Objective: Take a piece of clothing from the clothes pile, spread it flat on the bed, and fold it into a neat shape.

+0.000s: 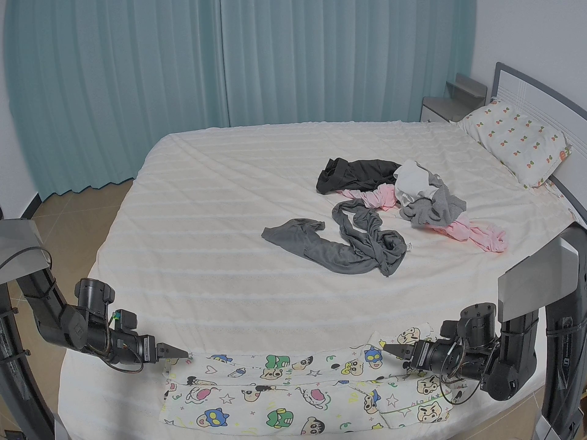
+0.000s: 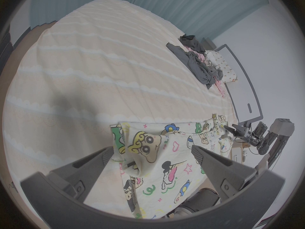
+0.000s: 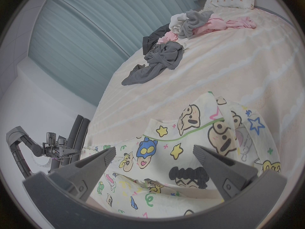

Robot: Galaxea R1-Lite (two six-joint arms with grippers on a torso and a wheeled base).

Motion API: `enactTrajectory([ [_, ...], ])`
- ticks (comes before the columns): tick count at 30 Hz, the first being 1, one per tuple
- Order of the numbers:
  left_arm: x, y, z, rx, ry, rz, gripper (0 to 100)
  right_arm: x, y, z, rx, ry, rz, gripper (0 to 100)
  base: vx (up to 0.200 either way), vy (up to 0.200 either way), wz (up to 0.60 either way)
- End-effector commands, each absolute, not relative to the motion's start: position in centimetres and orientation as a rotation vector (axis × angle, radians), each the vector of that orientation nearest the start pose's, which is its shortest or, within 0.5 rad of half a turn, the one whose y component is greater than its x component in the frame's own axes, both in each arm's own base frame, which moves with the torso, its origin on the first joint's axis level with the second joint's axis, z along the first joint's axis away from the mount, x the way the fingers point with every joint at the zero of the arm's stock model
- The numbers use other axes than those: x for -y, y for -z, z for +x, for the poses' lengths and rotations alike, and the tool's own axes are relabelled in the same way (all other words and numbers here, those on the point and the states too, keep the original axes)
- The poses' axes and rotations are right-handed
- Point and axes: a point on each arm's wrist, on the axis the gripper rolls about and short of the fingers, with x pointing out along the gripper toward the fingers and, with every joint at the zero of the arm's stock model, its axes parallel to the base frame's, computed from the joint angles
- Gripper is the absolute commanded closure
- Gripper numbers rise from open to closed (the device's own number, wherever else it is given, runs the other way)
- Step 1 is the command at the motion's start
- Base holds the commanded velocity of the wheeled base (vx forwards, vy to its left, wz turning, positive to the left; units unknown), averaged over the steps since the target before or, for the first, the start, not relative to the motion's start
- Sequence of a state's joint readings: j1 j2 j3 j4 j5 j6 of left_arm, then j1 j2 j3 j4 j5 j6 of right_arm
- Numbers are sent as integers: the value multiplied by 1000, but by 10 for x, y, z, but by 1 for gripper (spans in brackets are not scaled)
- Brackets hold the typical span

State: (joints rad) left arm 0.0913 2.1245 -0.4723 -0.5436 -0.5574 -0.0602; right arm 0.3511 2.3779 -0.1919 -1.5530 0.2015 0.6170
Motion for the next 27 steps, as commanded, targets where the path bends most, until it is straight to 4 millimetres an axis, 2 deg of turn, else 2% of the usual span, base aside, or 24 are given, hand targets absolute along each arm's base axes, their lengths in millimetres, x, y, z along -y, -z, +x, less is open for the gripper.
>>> enactTrajectory([
  [1, -4, 22, 259, -1085, 387, -382, 0, -94, 38, 243, -769, -325, 534, 0, 0, 0, 0],
  [9, -2, 25, 259, -1074, 388, -371, 0, -94, 37, 243, -767, -326, 533, 0, 0, 0, 0],
  [10, -2, 25, 259, -1072, 388, -371, 100, -94, 37, 243, -767, -326, 533, 0, 0, 0, 0],
  [22, -1, 25, 259, -1077, 374, -359, 100, -94, 37, 243, -767, -326, 533, 0, 0, 0, 0],
  [27, -3, 19, 259, -1056, 360, -376, 100, -94, 37, 243, -767, -326, 533, 0, 0, 0, 0],
])
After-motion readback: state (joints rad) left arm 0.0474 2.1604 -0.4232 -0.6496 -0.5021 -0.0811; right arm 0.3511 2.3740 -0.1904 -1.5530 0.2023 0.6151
